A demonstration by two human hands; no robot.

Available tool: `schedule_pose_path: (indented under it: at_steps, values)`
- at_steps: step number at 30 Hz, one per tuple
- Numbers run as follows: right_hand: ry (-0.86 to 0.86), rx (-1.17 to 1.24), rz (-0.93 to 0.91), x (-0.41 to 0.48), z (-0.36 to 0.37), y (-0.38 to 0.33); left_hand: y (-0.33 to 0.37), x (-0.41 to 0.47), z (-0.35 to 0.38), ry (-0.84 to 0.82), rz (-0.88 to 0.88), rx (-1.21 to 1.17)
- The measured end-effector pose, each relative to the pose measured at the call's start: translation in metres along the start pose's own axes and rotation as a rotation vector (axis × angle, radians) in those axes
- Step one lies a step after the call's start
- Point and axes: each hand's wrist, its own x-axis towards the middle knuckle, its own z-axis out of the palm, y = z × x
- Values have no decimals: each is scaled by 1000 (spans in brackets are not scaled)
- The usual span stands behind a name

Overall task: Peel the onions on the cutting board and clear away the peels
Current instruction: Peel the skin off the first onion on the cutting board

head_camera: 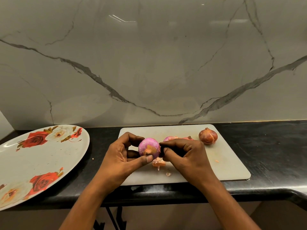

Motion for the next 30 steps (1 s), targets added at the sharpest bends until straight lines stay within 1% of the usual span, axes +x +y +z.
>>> schedule_pose_path:
  at_steps: [4, 10, 15, 23, 27, 30]
  values:
    - [-17, 8, -9, -1, 0, -1, -1, 0, 0, 43, -3, 12]
    - [-6, -9, -48, -1, 0, 0, -1, 0, 0, 43, -9, 17]
    - [16, -74, -70, -1, 0, 2, 0, -1, 0, 28, -14, 6]
    - [108, -43, 55, -1, 1, 3, 1, -1, -2, -17, -22, -106]
    - [104, -56, 31, -2, 0, 1, 0, -1, -3, -22, -16, -104]
    - [112, -63, 22, -3, -1, 1, 0, 0, -2, -6, -15, -53]
